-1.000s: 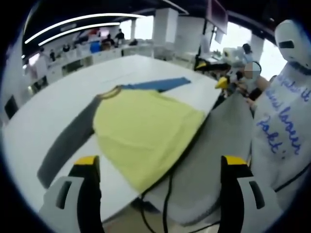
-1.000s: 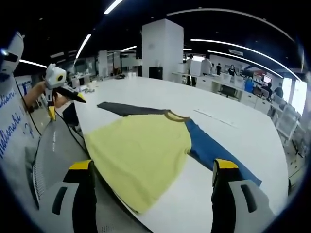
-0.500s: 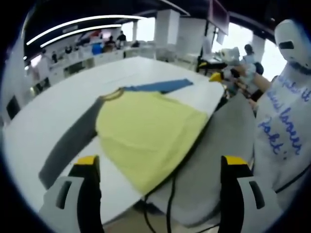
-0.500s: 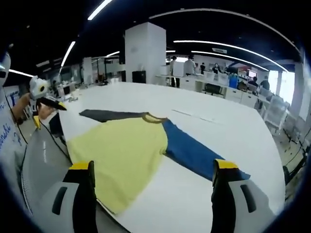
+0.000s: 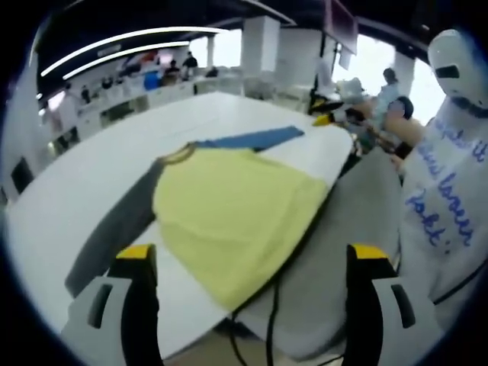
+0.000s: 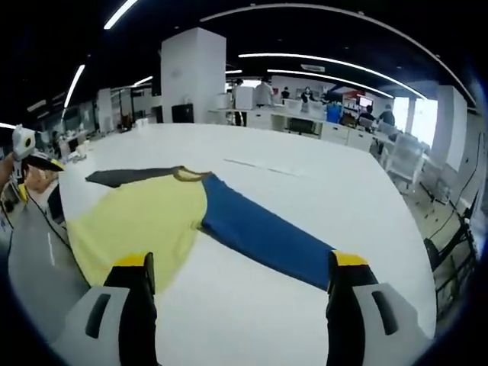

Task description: Fold the garment on the visible template until the final outline fits inside the template.

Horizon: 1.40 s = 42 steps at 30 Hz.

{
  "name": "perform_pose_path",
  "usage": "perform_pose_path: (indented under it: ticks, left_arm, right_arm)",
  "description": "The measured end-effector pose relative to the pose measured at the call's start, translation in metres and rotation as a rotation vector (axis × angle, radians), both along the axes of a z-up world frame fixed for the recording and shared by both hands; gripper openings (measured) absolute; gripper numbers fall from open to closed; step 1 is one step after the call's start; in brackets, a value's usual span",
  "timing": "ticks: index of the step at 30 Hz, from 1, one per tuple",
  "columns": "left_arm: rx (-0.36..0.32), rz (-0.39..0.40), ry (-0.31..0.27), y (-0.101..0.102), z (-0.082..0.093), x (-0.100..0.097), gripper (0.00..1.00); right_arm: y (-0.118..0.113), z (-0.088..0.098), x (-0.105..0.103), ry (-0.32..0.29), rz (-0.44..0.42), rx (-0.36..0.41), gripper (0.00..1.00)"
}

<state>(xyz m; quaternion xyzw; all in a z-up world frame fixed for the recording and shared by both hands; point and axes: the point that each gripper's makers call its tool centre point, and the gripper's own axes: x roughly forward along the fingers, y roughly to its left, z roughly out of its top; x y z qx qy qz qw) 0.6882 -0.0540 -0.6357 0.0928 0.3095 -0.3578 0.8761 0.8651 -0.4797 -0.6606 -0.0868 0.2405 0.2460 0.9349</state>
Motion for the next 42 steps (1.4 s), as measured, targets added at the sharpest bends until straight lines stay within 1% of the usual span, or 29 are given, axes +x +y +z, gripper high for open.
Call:
perform_pose_path:
  ticks: [2, 5, 7, 12, 15, 17, 22, 26, 29, 31, 33, 34, 35, 36, 38, 40, 42]
  left_arm:
    - [-0.002, 0.003, -0.005, 0.0, 0.001, 0.0, 0.99]
    - [-0.001, 0.014, -0.001, 0.001, 0.0, 0.0, 0.99]
    - [-0.004, 0.019, 0.003, 0.001, -0.001, 0.0, 0.99]
    - [-0.001, 0.008, 0.009, -0.001, -0.001, -0.002, 0.99]
    - [0.002, 0.016, 0.002, -0.001, 0.001, 0.0, 0.99]
    - [0.0, 0.017, 0.002, -0.002, 0.001, 0.001, 0.99]
    - [0.006, 0.008, 0.012, -0.004, 0.0, 0.001, 0.99]
    - [0.006, 0.009, 0.011, -0.004, 0.001, 0.001, 0.99]
    - [0.005, 0.014, 0.015, -0.004, 0.001, 0.002, 0.99]
    - [0.007, 0.017, 0.018, -0.003, 0.0, 0.002, 0.99]
    - [0.008, 0.017, 0.019, -0.003, 0.001, 0.003, 0.99]
    - [0.009, 0.016, 0.02, -0.004, 0.001, 0.003, 0.99]
    - [0.01, 0.013, 0.02, -0.005, 0.001, 0.002, 0.99]
    - [0.011, 0.012, 0.02, -0.005, 0.001, 0.002, 0.99]
    - [0.01, 0.011, 0.02, -0.006, 0.002, 0.003, 0.99]
    - [0.009, 0.016, 0.022, -0.006, 0.001, 0.003, 0.99]
    - [0.008, 0.017, 0.026, -0.007, 0.001, 0.003, 0.99]
  right_arm:
    - [-0.006, -0.001, 0.006, -0.004, -0.019, 0.02, 0.93]
    - [-0.015, -0.006, 0.015, 0.019, -0.055, 0.043, 0.9]
    - [-0.024, -0.01, 0.022, 0.024, -0.085, 0.053, 0.89]
    - [-0.038, -0.013, 0.035, 0.039, -0.121, 0.06, 0.82]
    - [-0.045, -0.017, 0.039, 0.071, -0.14, 0.06, 0.83]
    - [-0.051, -0.021, 0.043, 0.096, -0.167, 0.076, 0.81]
    - [-0.069, -0.031, 0.052, 0.118, -0.227, 0.077, 0.78]
    - [-0.072, -0.035, 0.054, 0.142, -0.25, 0.121, 0.77]
    - [-0.067, -0.037, 0.049, 0.151, -0.26, 0.127, 0.77]
    - [-0.068, -0.041, 0.049, 0.159, -0.254, 0.124, 0.76]
    - [-0.071, -0.044, 0.052, 0.17, -0.264, 0.128, 0.78]
    - [-0.075, -0.046, 0.055, 0.174, -0.275, 0.142, 0.77]
    - [-0.076, -0.047, 0.057, 0.182, -0.289, 0.173, 0.77]
    - [-0.078, -0.048, 0.062, 0.19, -0.314, 0.236, 0.76]
    - [-0.083, -0.051, 0.065, 0.194, -0.343, 0.259, 0.72]
    - [-0.09, -0.055, 0.072, 0.198, -0.358, 0.262, 0.71]
    - [-0.091, -0.059, 0.075, 0.202, -0.362, 0.257, 0.67]
